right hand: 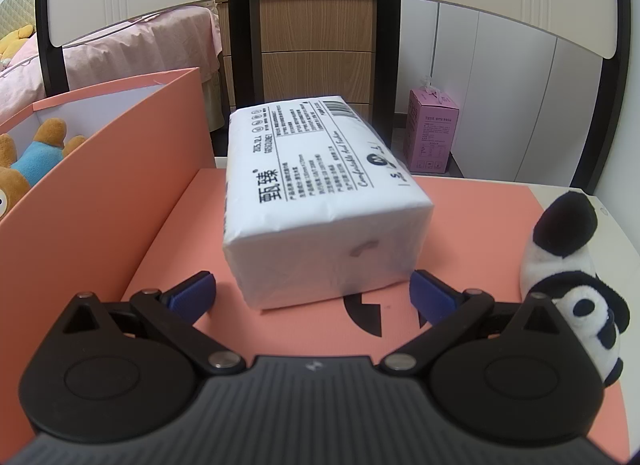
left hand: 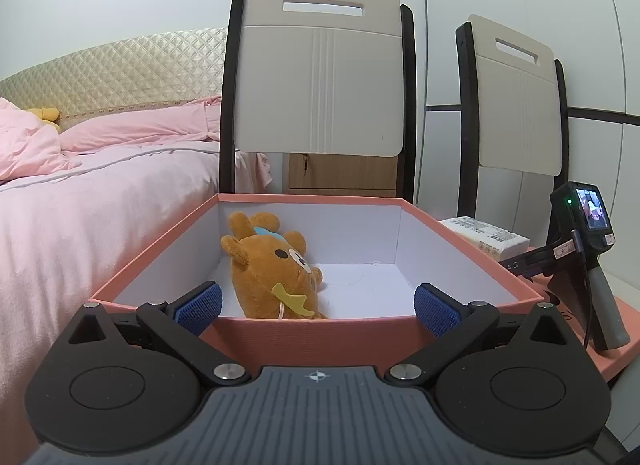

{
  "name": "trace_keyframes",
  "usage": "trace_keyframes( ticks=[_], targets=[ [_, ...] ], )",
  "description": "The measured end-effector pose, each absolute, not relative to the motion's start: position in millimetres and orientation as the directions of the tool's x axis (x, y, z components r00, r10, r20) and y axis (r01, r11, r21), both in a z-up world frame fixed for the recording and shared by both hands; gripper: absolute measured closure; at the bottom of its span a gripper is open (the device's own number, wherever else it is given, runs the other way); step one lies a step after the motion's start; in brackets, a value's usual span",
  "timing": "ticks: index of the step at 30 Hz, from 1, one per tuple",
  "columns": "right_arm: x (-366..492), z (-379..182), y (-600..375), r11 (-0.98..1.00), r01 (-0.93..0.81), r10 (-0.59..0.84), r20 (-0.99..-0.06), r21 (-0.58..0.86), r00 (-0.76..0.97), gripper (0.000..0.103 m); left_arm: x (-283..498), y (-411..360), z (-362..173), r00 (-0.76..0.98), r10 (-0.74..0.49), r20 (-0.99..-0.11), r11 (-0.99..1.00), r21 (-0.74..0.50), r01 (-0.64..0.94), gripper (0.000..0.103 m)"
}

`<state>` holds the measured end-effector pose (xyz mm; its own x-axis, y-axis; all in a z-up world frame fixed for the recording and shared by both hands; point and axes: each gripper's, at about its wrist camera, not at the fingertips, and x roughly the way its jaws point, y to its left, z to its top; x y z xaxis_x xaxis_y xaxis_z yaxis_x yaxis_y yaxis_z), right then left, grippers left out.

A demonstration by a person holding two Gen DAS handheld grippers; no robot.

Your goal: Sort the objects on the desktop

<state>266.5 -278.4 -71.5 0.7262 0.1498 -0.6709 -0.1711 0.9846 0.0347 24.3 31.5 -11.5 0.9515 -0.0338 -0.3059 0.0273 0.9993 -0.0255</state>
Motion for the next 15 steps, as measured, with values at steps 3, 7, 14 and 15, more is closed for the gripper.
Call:
trace_keyframes(
  ticks=[3, 7, 14, 15],
  targets=[
    [266.4, -71.5, -278.7, 0.985, -0.171, 0.15, -0.671, 0.034, 0.726, 0.0, 24.1, 33.1, -11.4, 0.952, -0.039, -0.305, 0.999, -0.033, 0.03, 0.0],
    [266.6, -71.7, -277.7, 0.985, -0.171, 0.15, -0.671, 0.034, 0.727, 0.0, 23.5, 35.5, -10.0, 0.951, -0.044, -0.305, 0.998, -0.051, 0.03, 0.0],
    [266.6, -71.7, -278.2, 0.985, -0.171, 0.15, -0.671, 0.034, 0.727, 0.0, 24.4, 36.2, -9.8, 0.951, -0.038, -0.307, 0.998, -0.052, 0.023, 0.0],
    [266.6, -71.7, -278.5, 0.985, -0.171, 0.15, -0.67, 0.034, 0.727, 0.0, 24.4, 36.4, -9.7, 0.951, -0.037, -0.307, 0.998, -0.053, 0.021, 0.0]
  ],
)
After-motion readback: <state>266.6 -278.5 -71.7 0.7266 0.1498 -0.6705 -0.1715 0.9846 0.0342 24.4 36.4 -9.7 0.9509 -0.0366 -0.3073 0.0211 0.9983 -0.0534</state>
